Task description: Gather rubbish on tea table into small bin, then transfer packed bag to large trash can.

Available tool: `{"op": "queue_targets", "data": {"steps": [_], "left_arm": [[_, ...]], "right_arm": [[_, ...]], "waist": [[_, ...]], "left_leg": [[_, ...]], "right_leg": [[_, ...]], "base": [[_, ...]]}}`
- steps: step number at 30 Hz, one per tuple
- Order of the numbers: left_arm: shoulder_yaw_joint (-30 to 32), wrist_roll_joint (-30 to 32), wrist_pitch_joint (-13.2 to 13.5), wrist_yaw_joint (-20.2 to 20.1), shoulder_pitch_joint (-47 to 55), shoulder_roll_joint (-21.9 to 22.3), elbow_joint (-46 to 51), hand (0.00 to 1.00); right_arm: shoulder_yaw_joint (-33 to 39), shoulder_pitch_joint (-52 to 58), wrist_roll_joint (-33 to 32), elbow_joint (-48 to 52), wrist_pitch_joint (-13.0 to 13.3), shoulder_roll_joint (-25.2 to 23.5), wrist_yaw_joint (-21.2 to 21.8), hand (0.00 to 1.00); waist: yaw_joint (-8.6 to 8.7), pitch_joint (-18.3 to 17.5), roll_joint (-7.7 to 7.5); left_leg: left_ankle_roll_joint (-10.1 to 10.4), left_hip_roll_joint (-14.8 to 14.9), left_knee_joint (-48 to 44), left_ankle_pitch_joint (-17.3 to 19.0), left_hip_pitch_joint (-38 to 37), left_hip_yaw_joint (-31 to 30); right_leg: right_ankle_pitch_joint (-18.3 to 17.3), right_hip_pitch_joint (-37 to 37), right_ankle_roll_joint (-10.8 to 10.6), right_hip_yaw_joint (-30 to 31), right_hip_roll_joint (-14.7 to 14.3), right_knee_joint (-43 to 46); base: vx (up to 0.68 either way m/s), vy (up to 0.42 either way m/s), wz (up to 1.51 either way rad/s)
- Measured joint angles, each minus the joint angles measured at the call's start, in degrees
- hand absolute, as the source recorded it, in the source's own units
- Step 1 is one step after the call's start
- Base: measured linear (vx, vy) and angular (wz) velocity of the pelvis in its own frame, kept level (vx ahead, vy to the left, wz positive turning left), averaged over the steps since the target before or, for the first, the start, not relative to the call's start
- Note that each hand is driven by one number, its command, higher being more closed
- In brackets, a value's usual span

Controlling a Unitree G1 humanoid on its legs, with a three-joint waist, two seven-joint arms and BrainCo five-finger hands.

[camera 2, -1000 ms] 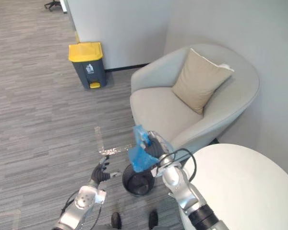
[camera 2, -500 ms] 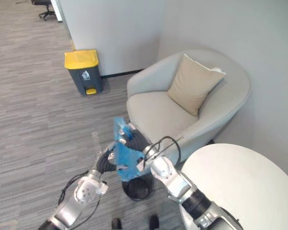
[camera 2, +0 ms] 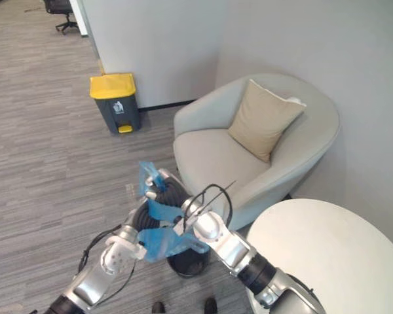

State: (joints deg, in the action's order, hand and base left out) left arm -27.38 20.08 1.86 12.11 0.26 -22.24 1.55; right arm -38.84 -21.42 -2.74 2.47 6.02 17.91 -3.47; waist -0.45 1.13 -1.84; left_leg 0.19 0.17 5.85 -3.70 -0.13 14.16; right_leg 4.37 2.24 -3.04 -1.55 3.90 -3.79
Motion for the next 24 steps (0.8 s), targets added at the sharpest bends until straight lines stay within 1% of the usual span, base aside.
{"op": "queue_targets", "data": {"steps": [4, 6, 7, 11, 12, 13, 14, 15, 16, 18, 19, 20, 22, 23, 24], "left_arm": [[0.0, 0.0, 0.3, -0.3, 0.4, -1.3, 0.0, 0.0], [-0.1, 0.0, 0.3, -0.8, 0.5, -1.4, -0.1, 0.0], [-0.2, -0.1, 0.5, -1.2, 0.5, -1.5, -0.5, 0.0], [-0.6, -0.1, 0.4, -1.0, 0.5, -0.8, -2.2, 0.0], [-1.0, -0.1, 0.4, -0.9, 0.5, 0.1, -3.4, 0.0], [-1.4, 0.6, -0.9, -0.8, 0.5, 2.6, -6.1, 0.0], [-1.9, 1.0, -1.4, -0.8, 0.4, 4.1, -7.9, 0.0], [-2.0, 1.2, -1.4, -0.4, 0.3, 5.3, -9.5, 0.0], [-2.8, 2.6, -1.6, 0.5, 0.2, 6.3, -11.3, 0.0], [-5.0, 5.4, -2.3, 2.7, -1.5, 9.9, -17.3, 0.0], [-5.3, 6.1, -2.3, 2.8, -1.8, 10.3, -18.1, 0.0], [-5.9, 8.6, -2.7, 2.7, -2.3, 11.4, -19.6, 0.0], [-6.3, 10.8, -3.0, 2.8, -3.1, 13.2, -22.7, 0.0], [-6.3, 11.1, -3.0, 3.0, -3.1, 13.4, -23.2, 1.0], [-6.3, 13.7, -3.4, 3.8, -3.4, 14.0, -24.8, 1.0]], "right_arm": [[-1.3, -1.1, -2.3, 0.0, 0.0, 0.0, 0.2, 1.0], [-1.5, -1.8, -2.4, 0.0, 0.0, 0.0, 0.2, 1.0], [-2.1, -2.8, -4.3, 0.0, 0.0, -0.2, 0.1, 1.0], [-2.1, -3.5, -5.0, 0.4, 0.0, -2.6, 0.2, 1.0], [-2.2, -3.5, -5.2, 0.6, 0.0, -3.3, 0.3, 1.0], [-2.5, -3.5, -5.2, 0.6, 0.0, -4.5, 0.3, 1.0], [-2.7, -3.5, -5.2, 0.6, 0.0, -5.0, 0.2, 1.0], [-3.1, -3.5, -5.2, 0.6, 0.0, -5.3, 0.2, 1.0], [-3.5, -3.5, -5.3, 0.6, 0.0, -5.6, 0.2, 1.0], [-5.0, -3.5, -6.3, 0.6, -0.1, -6.0, 0.2, 1.0], [-5.1, -3.5, -6.3, 0.6, -0.1, -6.1, 0.2, 1.0], [-5.3, -3.5, -6.3, 0.6, -0.5, -6.4, 0.2, 1.0], [-5.4, -3.4, -6.4, 0.6, -0.9, -6.4, -0.1, 1.0], [-5.4, -3.4, -6.4, 0.6, -0.9, -6.4, -0.1, 1.0], [-5.6, -3.3, -6.5, 0.6, -0.9, -6.4, -0.4, 1.0]], "waist": [[0.02, 0.0, -0.03], [0.0, 0.0, -0.05], [0.0, -0.1, -0.14], [0.04, -0.5, -0.66], [0.03, -0.6, -0.8], [0.03, -0.8, -1.01], [0.04, -0.9, -1.12], [0.04, -0.9, -1.21], [0.05, -1.0, -1.34], [0.06, -1.1, -1.47], [0.05, -1.1, -1.47], [0.08, -1.1, -1.47], [0.15, -1.1, -1.47], [0.15, -1.1, -1.47], [0.14, -1.1, -1.47]], "left_leg": [[0.0, 0.0, 0.0, 0.0, 0.0, 0.0], [0.0, 0.0, 0.0, 0.0, 0.0, 0.0], [0.0, 0.0, 0.0, 0.0, 0.0, 0.0], [0.0, 0.1, 0.0, 0.0, 0.1, 0.2], [0.1, 0.1, 0.0, 0.0, 0.1, 0.3], [0.2, 0.1, 0.0, 0.1, 0.1, 0.5], [0.2, 0.1, 0.0, 0.1, 0.1, 0.5], [0.3, 0.1, 0.0, 0.2, 0.1, 0.5], [0.4, 0.1, 0.0, 0.3, 0.1, 0.6], [0.6, 0.1, 0.0, 0.4, 0.2, 0.8], [0.6, 0.1, 0.0, 0.4, 0.2, 0.9], [0.6, 0.1, 0.0, 0.4, 0.2, 1.0], [0.6, 0.2, 0.0, 0.4, 0.2, 1.0], [0.6, 0.2, 0.0, 0.4, 0.2, 1.0], [0.6, 0.2, 0.0, 0.4, 0.2, 1.0]], "right_leg": [[0.0, 0.0, 0.0, 0.1, 0.0, 0.0], [0.0, 0.1, 0.0, 0.1, -0.1, 0.0], [0.0, 0.1, 0.0, 0.1, -0.1, 0.0], [0.0, 0.2, 0.0, 0.3, -0.2, 0.0], [0.0, 0.2, 0.0, 0.3, -0.2, 0.0], [0.0, 0.3, 0.0, 0.5, -0.1, 0.0], [0.0, 0.4, 0.0, 0.5, -0.1, 0.1], [0.0, 0.4, 0.0, 0.5, -0.1, 0.1], [0.0, 0.6, 0.0, 0.6, -0.1, 0.2], [0.0, 0.8, 0.0, 0.9, -0.1, 0.4], [0.0, 0.9, 0.0, 0.9, -0.1, 0.4], [0.0, 0.9, 0.0, 1.0, -0.1, 0.5], [0.0, 1.0, 0.0, 1.1, -0.2, 0.5], [0.0, 1.0, 0.0, 1.1, -0.2, 0.5], [0.0, 1.0, 0.0, 1.2, -0.2, 0.5]], "base": [[0.0, 0.0, 0.0], [0.0, 0.0, 0.0], [0.0, 0.0, 0.0], [0.0, -0.003, -0.02], [0.0, -0.002, -0.03], [0.0, -0.001, -0.03], [0.0, 0.002, -0.03], [0.0, 0.0, 0.0], [0.0, 0.0, -0.04], [0.0, 0.0, -0.06], [0.0, 0.0, -0.06], [0.0, 0.0, -0.04], [0.0, 0.0, -0.02], [0.0, 0.0, 0.0], [0.0, 0.0, 0.0]]}}
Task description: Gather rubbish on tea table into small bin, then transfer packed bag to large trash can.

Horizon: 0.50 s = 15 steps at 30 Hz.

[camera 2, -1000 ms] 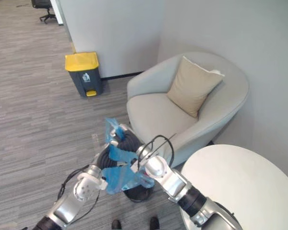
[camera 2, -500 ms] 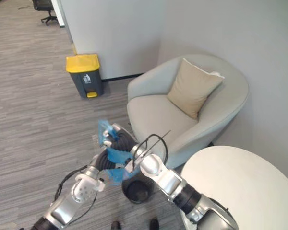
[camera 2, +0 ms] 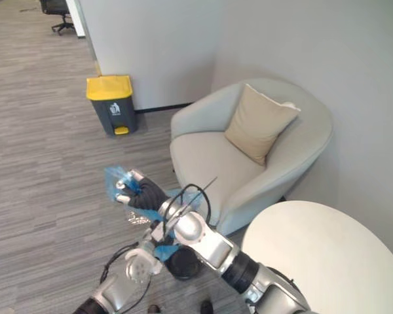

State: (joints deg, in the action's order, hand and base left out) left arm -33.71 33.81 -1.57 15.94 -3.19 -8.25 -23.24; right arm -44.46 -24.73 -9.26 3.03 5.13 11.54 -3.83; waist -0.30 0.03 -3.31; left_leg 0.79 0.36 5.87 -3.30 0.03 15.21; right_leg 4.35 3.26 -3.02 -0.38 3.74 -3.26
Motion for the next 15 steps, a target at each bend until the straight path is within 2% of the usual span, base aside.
{"op": "queue_targets", "data": {"steps": [4, 9, 12, 15], "left_arm": [[0.2, 0.8, -1.3, 2.7, -0.1, 0.0, -3.2, 1.0], [0.9, 0.9, -1.5, 2.2, 2.4, 0.2, -1.4, 1.0], [3.7, -1.1, -2.7, 1.5, 2.4, 0.7, 2.4, 1.0], [7.3, -4.8, -2.8, 1.8, 2.1, 1.0, 4.4, 1.0]], "right_arm": [[-1.0, 0.0, -2.1, 0.0, 0.0, -0.4, -0.7, 1.0], [-1.1, 0.0, -2.1, 0.0, 0.0, -0.8, -0.6, 1.0], [-0.4, 1.2, -2.1, 0.0, 1.0, -2.9, -0.5, 1.0], [1.2, 4.3, -2.8, 0.0, 1.5, -4.1, 0.7, 1.0]], "waist": [[-0.05, 0.0, 0.0], [-0.13, 0.0, 0.03], [0.06, 0.0, 0.06], [0.31, 0.1, 0.08]], "left_leg": [[0.0, 0.0, 0.0, 0.0, 0.0, 0.0], [0.2, 0.0, 0.0, 0.1, 0.0, 0.1], [0.3, 0.0, 0.0, 0.2, 0.0, 0.3], [0.3, 0.1, 0.0, 0.3, 0.0, 0.3]], "right_leg": [[0.0, 0.0, 0.0, 0.0, 0.0, 0.0], [-0.1, 0.1, -0.1, 0.1, 0.0, 0.0], [-0.1, 0.2, 0.0, 0.4, 0.0, 0.0], [-0.1, 0.2, 0.0, 0.5, 0.0, 0.0]], "base": [[0.0, 0.0, 0.0], [0.0, 0.0, 0.0], [0.0, -0.004, -0.03], [0.0, -0.003, -0.01]]}}
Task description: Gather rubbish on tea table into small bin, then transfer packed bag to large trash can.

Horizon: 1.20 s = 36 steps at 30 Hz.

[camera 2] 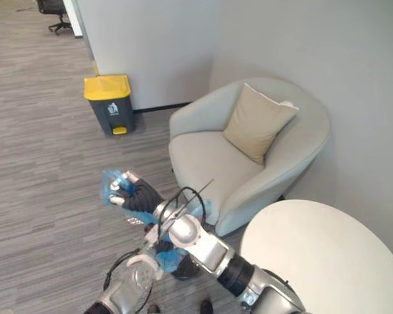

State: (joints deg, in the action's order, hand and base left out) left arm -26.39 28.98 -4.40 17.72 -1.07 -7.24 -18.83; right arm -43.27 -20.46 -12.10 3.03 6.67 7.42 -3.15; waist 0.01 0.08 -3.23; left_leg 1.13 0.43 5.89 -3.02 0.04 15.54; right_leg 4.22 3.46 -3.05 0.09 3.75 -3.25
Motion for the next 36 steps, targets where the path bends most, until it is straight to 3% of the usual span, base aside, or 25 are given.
{"op": "queue_targets", "data": {"steps": [11, 12, 17, 23, 30, 36], "left_arm": [[5.3, -6.6, -0.5, 1.2, 0.0, 0.0, 4.4, 1.0], [5.6, -6.7, -0.5, 1.2, 0.1, 0.0, 4.7, 1.0], [7.9, -8.3, -0.5, 1.2, 1.6, 0.1, 5.5, 1.0], [10.2, -10.4, -0.4, 1.2, 4.1, 0.0, 7.0, 1.0], [13.3, -12.9, 0.0, 1.1, 6.1, -0.9, 7.0, 1.0], [14.8, -14.7, 0.2, 1.0, 9.1, -0.7, 7.0, 1.0]], "right_arm": [[3.3, 7.3, -1.2, -2.0, -0.1, 1.0, 3.1, 1.0], [4.2, 8.3, 0.1, -2.0, -0.1, 1.4, 3.2, 0.0], [7.9, 10.5, 6.1, -2.9, -0.2, 2.7, 3.0, 0.0], [10.3, 10.5, 17.1, -4.1, -0.3, 7.5, 1.3, 0.0], [15.5, 10.4, 30.3, -3.8, -0.1, 16.5, -3.0, 0.0], [20.2, 13.2, 36.0, -3.0, 0.1, 19.2, -5.8, 0.0]], "waist": [[0.37, 0.0, 0.0], [0.37, 0.0, 0.0], [0.62, 0.0, 0.0], [0.64, 0.0, 0.04], [0.53, 0.0, 0.27], [0.48, -0.1, 1.73]], "left_leg": [[-0.2, -0.1, 0.0, -0.1, 0.0, 0.0], [-0.4, -0.1, 0.0, -0.2, 0.0, 0.0], [-0.4, -0.1, 0.0, -0.2, 0.0, 0.0], [-0.4, -0.1, 0.0, -0.2, 0.0, -0.2], [-0.4, -0.2, 0.0, -0.3, 0.0, -0.4], [-0.3, -0.2, 0.0, -0.2, 0.0, -0.7]], "right_leg": [[-0.1, -0.2, -0.1, 0.0, 0.1, 0.0], [-0.1, -0.3, -0.1, 0.0, 0.1, 0.0], [-0.1, -0.3, -0.1, 0.0, 0.1, 0.0], [-0.1, -0.4, -0.1, -0.1, 0.1, 0.0], [-0.1, -0.4, -0.1, -0.4, 0.2, 0.0], [-0.2, -0.4, -0.2, -0.8, 0.2, 0.0]], "base": [[0.0, 0.0, 0.0], [0.0, 0.0, 0.0], [0.0, 0.0, 0.0], [0.0, 0.0, 0.0], [0.0, 0.0, 0.0], [0.0, 0.0, 0.01]]}}
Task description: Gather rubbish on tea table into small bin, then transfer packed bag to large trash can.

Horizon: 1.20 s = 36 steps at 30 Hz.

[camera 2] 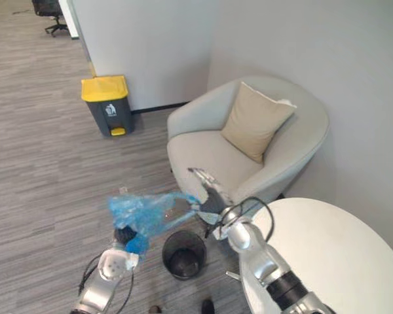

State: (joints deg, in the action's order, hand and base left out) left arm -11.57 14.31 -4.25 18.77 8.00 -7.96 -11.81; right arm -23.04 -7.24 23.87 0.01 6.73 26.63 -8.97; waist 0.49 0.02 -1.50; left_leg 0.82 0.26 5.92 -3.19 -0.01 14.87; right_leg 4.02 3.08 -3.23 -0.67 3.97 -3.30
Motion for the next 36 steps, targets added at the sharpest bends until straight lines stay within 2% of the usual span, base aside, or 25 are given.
{"op": "queue_targets", "data": {"steps": [2, 5, 7, 8, 10, 16, 20, 29, 33, 36], "left_arm": [[1.2, -0.9, 0.0, 0.0, 1.0, 0.3, -0.1, 1.0], [2.7, -1.1, 0.1, 0.0, 1.8, 0.6, -1.9, 1.0], [5.2, -2.9, 0.1, -0.1, 1.9, 2.0, -6.3, 1.0], [5.5, -3.2, 0.1, -0.2, 1.9, 2.2, -7.0, 1.0], [7.3, -5.2, 0.1, -0.6, 1.9, 2.7, -11.7, 1.0], [11.3, -7.3, 0.1, -2.8, 2.0, 3.3, -19.1, 1.0], [15.0, -10.2, 0.0, -4.4, 2.4, 4.6, -27.5, 1.0], [19.8, -13.9, 0.0, -5.5, 2.6, 5.8, -35.8, 1.0], [21.4, -14.0, 0.0, -5.6, 1.4, 6.7, -36.2, 1.0], [21.3, -14.3, 0.0, -5.6, 0.5, 7.2, -36.2, 1.0]], "right_arm": [[1.7, 3.1, 0.9, 0.3, 0.0, -1.4, -0.2, 0.0], [6.3, 7.8, -0.9, -1.8, 0.2, -7.7, -0.2, 0.0], [11.0, 9.9, -9.3, -10.5, -0.4, -14.9, 0.8, 0.0], [11.5, 10.0, -10.4, -12.1, -0.7, -15.6, 1.1, 0.0], [13.6, 10.4, -18.2, -22.1, -2.4, -18.4, 3.3, 0.0], [16.9, 10.6, -21.5, -35.6, -4.5, -21.2, 5.2, 0.0], [20.3, 10.4, -21.6, -45.0, -5.7, -22.1, 5.5, 0.0], [25.1, 9.9, -21.6, -52.1, -6.6, -22.3, 3.7, 0.0], [26.2, 9.0, -21.7, -52.4, -6.7, -22.8, 3.1, 0.0], [26.3, 8.3, -21.7, -51.2, -6.8, -24.3, 2.2, 0.0]], "waist": [[-0.11, 0.0, 0.3], [-0.09, 0.1, 0.52], [-0.03, 0.1, 0.64], [-0.04, 0.1, 0.64], [-0.11, 0.1, 0.67], [-0.59, 0.2, 0.75], [-0.91, 0.6, 0.93], [-1.18, 1.3, 1.2], [-2.39, 3.0, 1.2], [-2.73, 4.0, 0.49]], "left_leg": [[-0.1, 0.0, 0.0, -0.1, 0.0, -0.2], [-0.1, 0.0, 0.0, -0.1, 0.0, -0.9], [-0.2, -0.2, 0.0, -0.2, 0.0, -1.2], [-0.2, -0.2, 0.0, -0.2, 0.0, -1.3], [-0.1, -0.4, 0.0, -0.1, 0.0, -1.5], [-0.3, -0.6, 0.0, -0.3, -0.2, -2.2], [-0.1, -0.9, 0.0, 0.0, -1.5, -2.9], [-0.1, -0.8, 0.4, 0.4, -2.2, -1.9], [-0.1, -0.6, 0.3, 1.0, -3.3, 1.9], [-0.2, -0.5, 0.0, 1.1, -2.3, 4.6]], "right_leg": [[-0.1, -0.1, 0.0, -0.2, 0.0, 0.0], [-0.4, -0.4, 0.0, -0.8, -0.2, 0.0], [-0.5, -0.6, -0.1, -1.2, -0.1, -0.1], [-0.5, -0.6, -0.1, -1.2, -0.1, -0.1], [-0.6, -0.8, -0.2, -1.5, 0.1, -0.2], [-0.6, -1.5, -0.2, -2.3, 0.4, -0.7], [-1.2, -3.3, -0.6, -3.0, 0.7, -0.8], [-2.4, -3.1, -0.7, -2.2, 0.7, 0.4], [-2.5, -1.6, -1.0, 1.2, 0.4, 2.4], [-2.3, 1.1, -1.2, 3.3, 0.3, 4.5]], "base": [[0.0, -0.004, 0.06], [0.0, -0.012, 0.11], [0.0, -0.008, 0.08], [0.0, 0.003, 0.07], [0.0, 0.01, 0.07], [0.01, 0.002, 0.07], [0.0, 0.008, 0.08], [-0.01, 0.007, -0.05], [-0.01, 0.027, -0.46], [-0.01, 0.015, -0.44]]}}
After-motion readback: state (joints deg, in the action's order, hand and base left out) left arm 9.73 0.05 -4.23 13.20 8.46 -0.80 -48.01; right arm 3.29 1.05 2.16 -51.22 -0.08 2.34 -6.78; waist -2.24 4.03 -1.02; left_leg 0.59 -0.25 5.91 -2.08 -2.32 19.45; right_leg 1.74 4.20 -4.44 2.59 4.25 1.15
